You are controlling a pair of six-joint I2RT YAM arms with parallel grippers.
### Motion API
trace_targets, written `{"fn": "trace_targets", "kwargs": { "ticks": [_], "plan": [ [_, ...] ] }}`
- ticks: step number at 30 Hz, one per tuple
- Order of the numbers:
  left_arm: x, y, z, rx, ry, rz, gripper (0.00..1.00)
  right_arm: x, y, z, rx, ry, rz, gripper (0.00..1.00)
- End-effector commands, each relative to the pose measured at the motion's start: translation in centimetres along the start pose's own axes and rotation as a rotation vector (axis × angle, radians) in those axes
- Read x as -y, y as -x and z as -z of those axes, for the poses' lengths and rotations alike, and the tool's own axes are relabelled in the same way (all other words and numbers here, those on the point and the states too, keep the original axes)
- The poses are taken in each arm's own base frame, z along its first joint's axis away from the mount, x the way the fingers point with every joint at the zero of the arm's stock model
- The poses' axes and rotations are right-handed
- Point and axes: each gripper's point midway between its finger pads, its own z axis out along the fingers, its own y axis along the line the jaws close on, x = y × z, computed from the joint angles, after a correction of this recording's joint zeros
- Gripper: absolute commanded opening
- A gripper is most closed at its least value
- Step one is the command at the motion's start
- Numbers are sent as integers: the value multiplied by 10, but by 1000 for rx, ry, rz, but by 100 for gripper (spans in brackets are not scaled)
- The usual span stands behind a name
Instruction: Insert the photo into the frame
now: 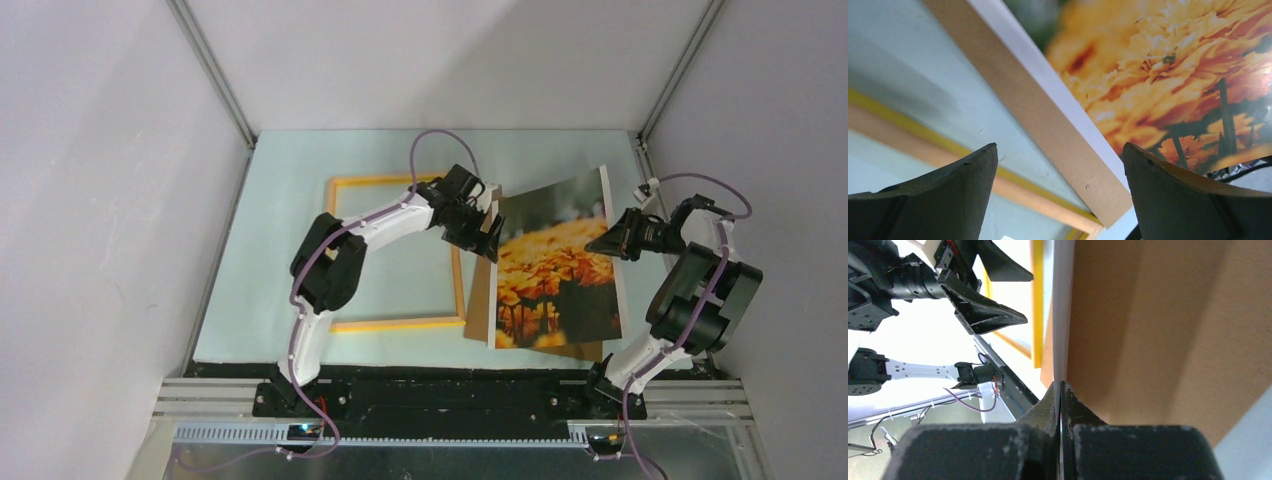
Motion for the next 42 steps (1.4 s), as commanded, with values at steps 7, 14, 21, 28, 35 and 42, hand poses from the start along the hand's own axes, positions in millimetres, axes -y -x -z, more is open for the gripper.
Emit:
{"fn": "trace_targets", "kwargs": {
  "ticks": [7, 14, 21, 28, 35, 42],
  "plan": [
    [-1, 52, 118, 241, -73, -75, 100, -94, 33, 24, 176, 98, 156, 0],
    [11, 69, 172, 355, -77, -93, 100, -139, 56, 24, 263, -55, 332, 0],
    [28, 78, 210, 439, -82, -96, 100, -210, 86, 41, 405, -265, 614, 0],
    [40, 86, 234, 488, -110, -82, 100, -254, 112, 57, 460, -539, 824, 0],
    [58, 106, 251, 510, -223, -13, 100, -262, 128, 55, 471, -936, 1055, 0],
    [60, 108, 253, 512, -289, 110, 100, -236, 109, -3, 318, -981, 1112, 0]
  ]
}}
